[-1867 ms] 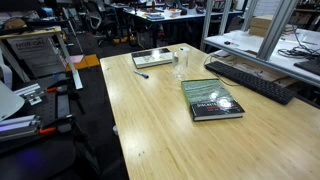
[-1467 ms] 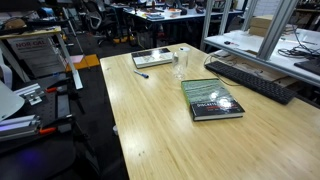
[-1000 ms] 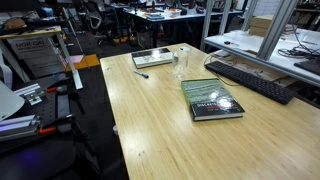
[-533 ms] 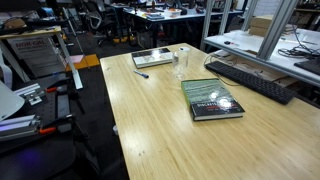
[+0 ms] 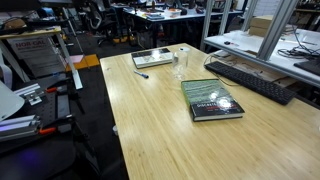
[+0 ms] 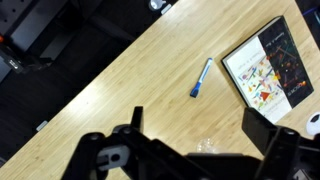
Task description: Put the pen in the glass
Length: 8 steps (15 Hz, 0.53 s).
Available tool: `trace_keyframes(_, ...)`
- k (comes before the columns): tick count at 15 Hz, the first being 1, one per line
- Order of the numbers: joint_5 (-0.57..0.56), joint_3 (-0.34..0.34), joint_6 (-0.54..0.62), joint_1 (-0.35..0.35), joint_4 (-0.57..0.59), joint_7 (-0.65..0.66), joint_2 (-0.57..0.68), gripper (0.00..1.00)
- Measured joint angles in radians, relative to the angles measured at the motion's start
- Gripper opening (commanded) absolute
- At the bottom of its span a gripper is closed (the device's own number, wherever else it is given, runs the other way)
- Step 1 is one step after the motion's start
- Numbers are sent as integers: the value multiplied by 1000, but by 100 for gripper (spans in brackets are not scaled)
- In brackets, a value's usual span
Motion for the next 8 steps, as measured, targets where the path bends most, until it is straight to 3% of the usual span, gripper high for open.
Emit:
trace_keyframes(4, -109, 161, 193, -4, -71, 312, 15, 100)
trace_keyframes(8, -352, 318, 241, -74, -92, 671, 75, 100)
